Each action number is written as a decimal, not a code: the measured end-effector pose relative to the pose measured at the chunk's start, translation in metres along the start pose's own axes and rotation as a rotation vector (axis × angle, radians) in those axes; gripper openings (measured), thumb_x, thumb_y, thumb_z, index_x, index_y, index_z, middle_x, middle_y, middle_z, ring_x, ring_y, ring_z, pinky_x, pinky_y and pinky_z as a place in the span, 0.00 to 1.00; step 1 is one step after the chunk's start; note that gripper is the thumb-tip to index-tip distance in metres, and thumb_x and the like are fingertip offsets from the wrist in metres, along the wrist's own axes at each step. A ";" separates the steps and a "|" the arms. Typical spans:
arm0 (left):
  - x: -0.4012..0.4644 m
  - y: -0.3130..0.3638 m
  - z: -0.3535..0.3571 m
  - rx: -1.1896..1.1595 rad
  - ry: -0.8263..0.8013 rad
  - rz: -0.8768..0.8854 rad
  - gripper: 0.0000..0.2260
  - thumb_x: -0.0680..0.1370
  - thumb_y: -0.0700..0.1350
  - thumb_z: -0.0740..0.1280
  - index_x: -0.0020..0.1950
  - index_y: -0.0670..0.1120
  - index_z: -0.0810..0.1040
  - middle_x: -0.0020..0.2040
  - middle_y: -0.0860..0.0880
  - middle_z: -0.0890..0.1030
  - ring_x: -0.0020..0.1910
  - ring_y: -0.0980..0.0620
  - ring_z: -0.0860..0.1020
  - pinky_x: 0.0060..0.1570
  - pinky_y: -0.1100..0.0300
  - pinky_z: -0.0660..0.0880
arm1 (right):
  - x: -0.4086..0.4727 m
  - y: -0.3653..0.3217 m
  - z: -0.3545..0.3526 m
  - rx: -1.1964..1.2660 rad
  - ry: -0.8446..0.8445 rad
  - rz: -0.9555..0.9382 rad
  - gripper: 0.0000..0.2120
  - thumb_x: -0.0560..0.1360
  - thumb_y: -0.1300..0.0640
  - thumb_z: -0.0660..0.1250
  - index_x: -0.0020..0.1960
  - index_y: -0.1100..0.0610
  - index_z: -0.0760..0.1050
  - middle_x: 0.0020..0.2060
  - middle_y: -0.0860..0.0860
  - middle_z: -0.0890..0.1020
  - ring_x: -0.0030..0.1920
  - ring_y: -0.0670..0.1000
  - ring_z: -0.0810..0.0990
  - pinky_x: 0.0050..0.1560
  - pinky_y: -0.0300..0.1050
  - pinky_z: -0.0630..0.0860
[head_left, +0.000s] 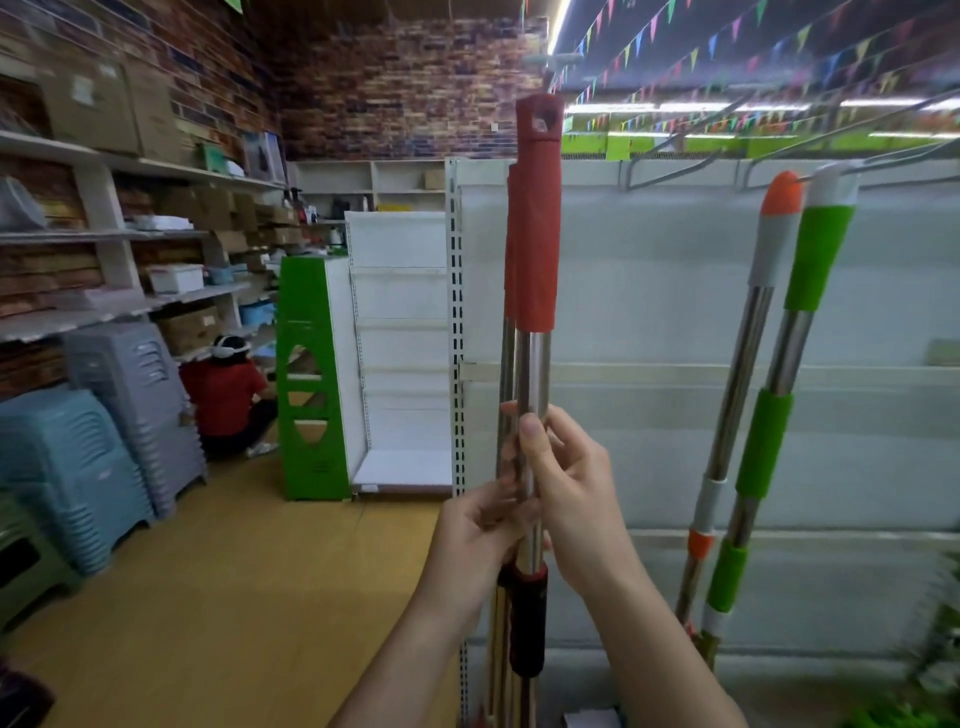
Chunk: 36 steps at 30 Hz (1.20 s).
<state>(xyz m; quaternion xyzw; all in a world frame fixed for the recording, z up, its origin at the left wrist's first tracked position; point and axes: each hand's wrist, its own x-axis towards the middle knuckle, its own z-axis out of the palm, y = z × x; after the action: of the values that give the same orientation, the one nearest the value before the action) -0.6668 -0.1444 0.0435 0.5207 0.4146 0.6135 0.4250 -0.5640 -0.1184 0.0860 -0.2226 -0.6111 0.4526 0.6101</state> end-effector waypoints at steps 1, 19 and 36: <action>0.001 -0.002 0.000 -0.003 0.005 -0.014 0.10 0.79 0.39 0.68 0.57 0.48 0.85 0.51 0.46 0.89 0.49 0.49 0.87 0.45 0.54 0.82 | 0.001 0.003 0.000 0.006 0.006 0.016 0.14 0.81 0.51 0.64 0.56 0.62 0.79 0.36 0.57 0.77 0.38 0.55 0.76 0.41 0.52 0.74; 0.046 -0.009 0.002 -0.008 0.028 -0.090 0.09 0.82 0.40 0.66 0.53 0.52 0.84 0.46 0.56 0.89 0.45 0.58 0.87 0.40 0.61 0.82 | 0.049 0.045 -0.008 0.059 0.030 0.116 0.12 0.83 0.51 0.64 0.56 0.58 0.80 0.34 0.50 0.77 0.34 0.49 0.76 0.34 0.44 0.73; 0.078 -0.030 -0.010 0.133 0.008 -0.050 0.04 0.79 0.46 0.70 0.49 0.46 0.83 0.40 0.50 0.87 0.41 0.53 0.86 0.42 0.62 0.81 | 0.071 0.059 -0.020 0.027 -0.031 0.108 0.13 0.81 0.50 0.64 0.57 0.59 0.80 0.44 0.58 0.86 0.44 0.54 0.84 0.53 0.53 0.82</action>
<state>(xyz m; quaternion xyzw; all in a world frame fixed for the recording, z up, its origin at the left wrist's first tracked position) -0.6814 -0.0620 0.0360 0.5349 0.4689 0.5759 0.4029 -0.5725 -0.0252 0.0730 -0.2398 -0.6014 0.4966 0.5781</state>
